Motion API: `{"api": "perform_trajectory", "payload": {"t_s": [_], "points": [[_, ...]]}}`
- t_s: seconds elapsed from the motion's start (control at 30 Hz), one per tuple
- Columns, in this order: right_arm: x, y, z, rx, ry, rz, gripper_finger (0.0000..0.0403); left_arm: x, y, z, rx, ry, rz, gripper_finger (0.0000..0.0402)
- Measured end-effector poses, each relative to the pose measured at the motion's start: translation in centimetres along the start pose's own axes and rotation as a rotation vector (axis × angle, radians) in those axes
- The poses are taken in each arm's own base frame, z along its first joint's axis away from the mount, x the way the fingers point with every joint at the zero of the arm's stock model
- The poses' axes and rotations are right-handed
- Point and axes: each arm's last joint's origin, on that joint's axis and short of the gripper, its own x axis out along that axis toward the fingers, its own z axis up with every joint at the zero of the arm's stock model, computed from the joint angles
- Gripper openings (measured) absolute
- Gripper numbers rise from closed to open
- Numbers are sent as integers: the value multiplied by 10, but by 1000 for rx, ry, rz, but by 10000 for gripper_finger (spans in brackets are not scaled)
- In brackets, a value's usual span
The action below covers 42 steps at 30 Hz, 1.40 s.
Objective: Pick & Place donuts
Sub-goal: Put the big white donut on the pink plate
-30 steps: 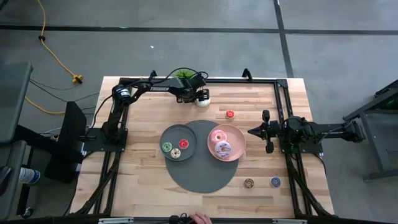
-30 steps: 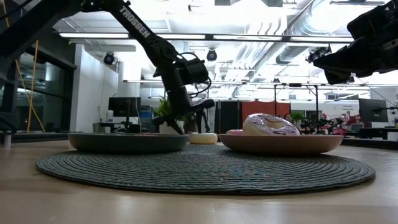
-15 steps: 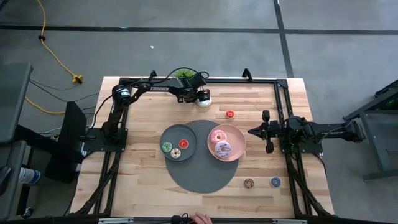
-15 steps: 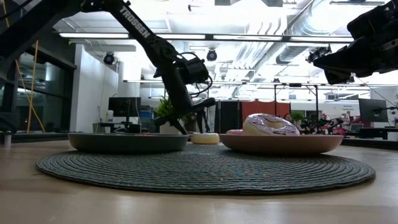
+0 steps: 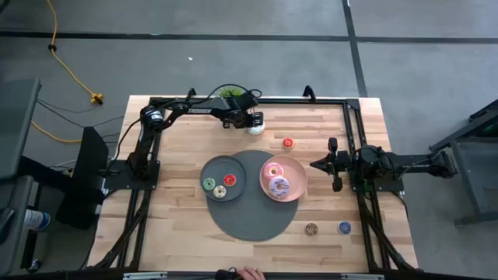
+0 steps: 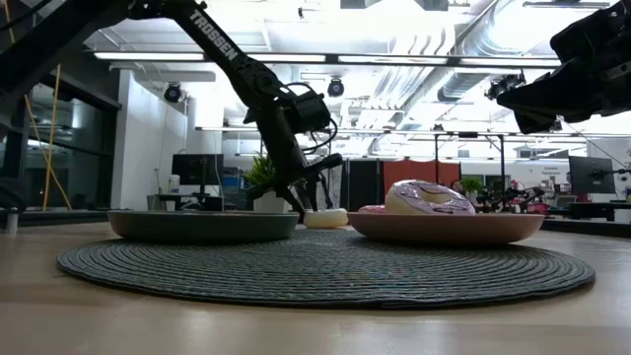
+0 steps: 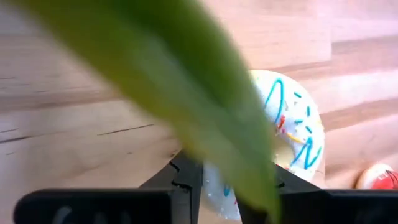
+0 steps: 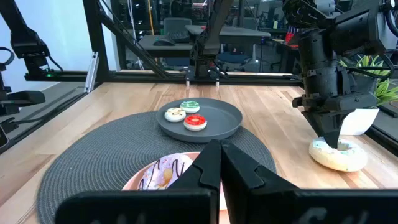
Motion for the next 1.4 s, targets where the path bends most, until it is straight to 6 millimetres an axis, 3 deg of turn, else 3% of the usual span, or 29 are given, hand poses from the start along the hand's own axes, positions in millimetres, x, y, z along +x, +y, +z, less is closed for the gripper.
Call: {"api": "perform_trajectory", "payload": {"t_s": [0.3, 0.77, 1.07, 1.4], "points": [[0, 0, 0, 0, 0, 0, 0, -17, -11, -2, 64, 4, -74, 57], [0, 0, 0, 0, 0, -1, 0, -63, -36, -17, 198, -24, -191, 57], [0, 0, 0, 0, 0, 0, 0, -88, -58, -44, 389, 14, -334, 57], [0, 0, 0, 0, 0, 0, 0, -95, -80, -87, 543, 60, -446, 57]]}}
